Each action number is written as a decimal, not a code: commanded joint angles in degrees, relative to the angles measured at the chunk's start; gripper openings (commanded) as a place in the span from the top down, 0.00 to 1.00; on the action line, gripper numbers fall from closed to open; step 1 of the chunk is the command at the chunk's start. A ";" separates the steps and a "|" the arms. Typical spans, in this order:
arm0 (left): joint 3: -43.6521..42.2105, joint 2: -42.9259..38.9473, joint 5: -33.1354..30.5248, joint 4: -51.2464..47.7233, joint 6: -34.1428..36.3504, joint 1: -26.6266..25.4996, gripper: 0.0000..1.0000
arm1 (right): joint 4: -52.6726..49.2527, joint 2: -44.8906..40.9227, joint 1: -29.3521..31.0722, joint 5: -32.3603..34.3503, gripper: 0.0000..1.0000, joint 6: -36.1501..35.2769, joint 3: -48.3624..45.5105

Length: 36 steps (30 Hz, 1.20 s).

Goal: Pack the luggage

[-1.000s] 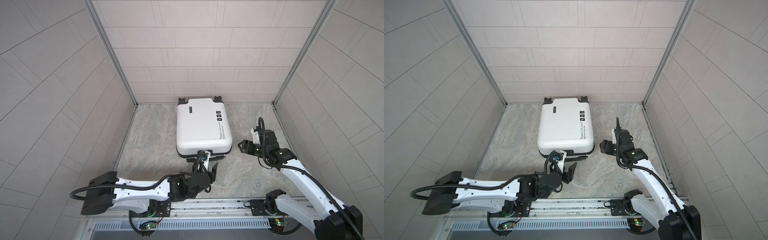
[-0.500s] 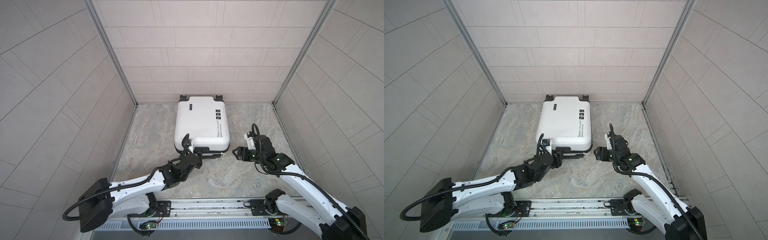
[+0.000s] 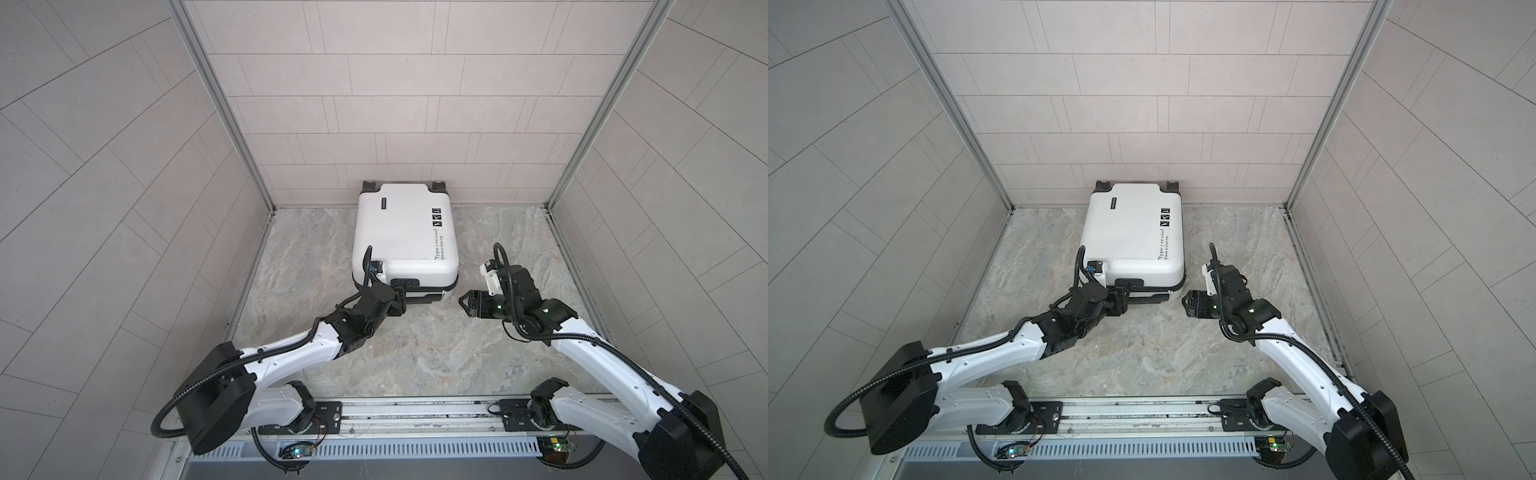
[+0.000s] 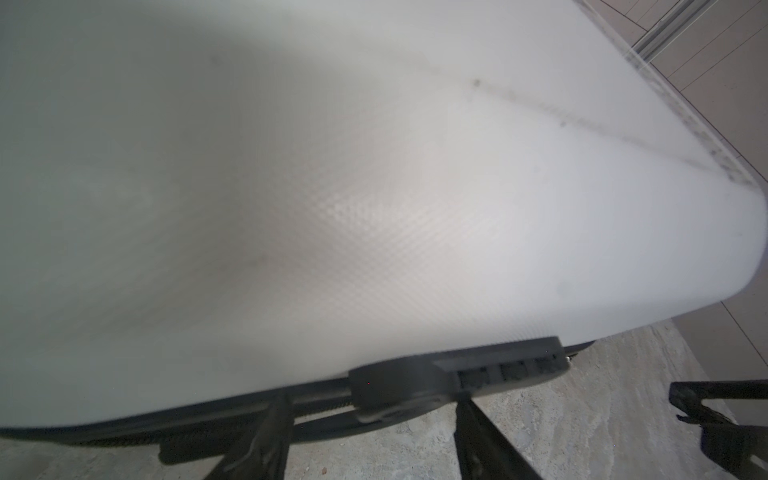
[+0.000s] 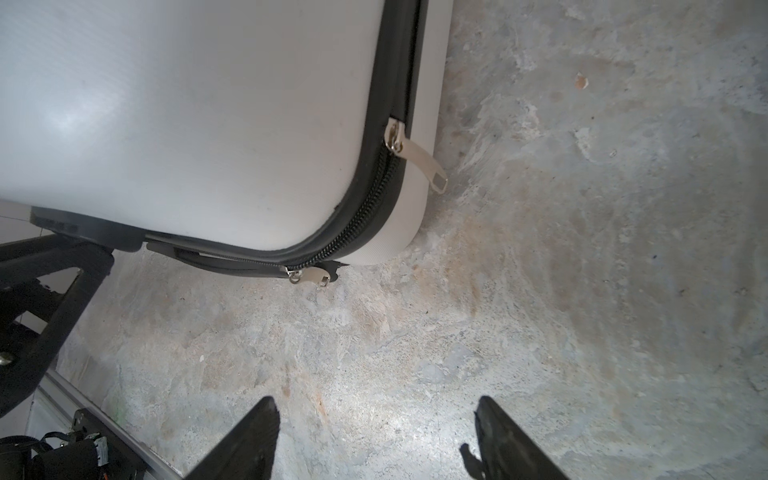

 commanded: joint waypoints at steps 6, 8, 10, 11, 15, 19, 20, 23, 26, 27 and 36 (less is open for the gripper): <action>3.24 -11.99 -0.17 -7.66 -5.65 0.72 0.31 | -3.73 0.15 0.24 8.66 0.21 -3.68 5.48; 2.54 -15.46 -3.01 -7.99 -6.45 0.73 0.21 | -3.12 -0.53 0.22 11.31 0.19 -3.44 5.99; 1.03 -19.54 -5.13 -5.43 -1.53 0.75 0.16 | -1.70 -1.45 0.17 14.01 0.18 -2.87 6.11; 0.07 -21.35 -6.43 -3.99 0.11 0.73 0.16 | -1.27 -1.69 0.17 14.95 0.17 -2.68 6.19; -5.51 -30.85 -13.03 -0.34 -1.22 0.73 0.00 | 1.20 -2.72 -0.08 16.20 0.15 -1.95 6.49; -7.46 -35.82 -13.30 -3.67 -4.96 0.74 0.00 | 3.70 -3.77 -0.69 18.79 0.02 -2.03 4.55; -8.18 -36.24 -11.72 -3.67 -5.89 0.74 0.00 | 2.21 -3.52 -0.95 18.76 0.00 -1.23 4.85; -10.31 -35.13 -7.06 -5.52 -16.30 0.40 0.03 | 4.19 -2.57 -1.41 14.25 0.00 0.01 3.76; -13.07 -32.50 -9.68 -4.59 -25.55 -4.64 0.14 | 7.19 -1.95 -1.40 11.18 0.00 2.13 2.03; -14.09 -32.30 -12.48 -3.79 -27.20 -7.34 0.15 | 7.36 -1.84 -1.33 10.68 0.01 2.41 1.90; -25.10 -22.12 -24.12 15.11 -46.27 -18.87 0.24 | 11.64 -1.96 4.56 13.40 0.21 6.40 -1.21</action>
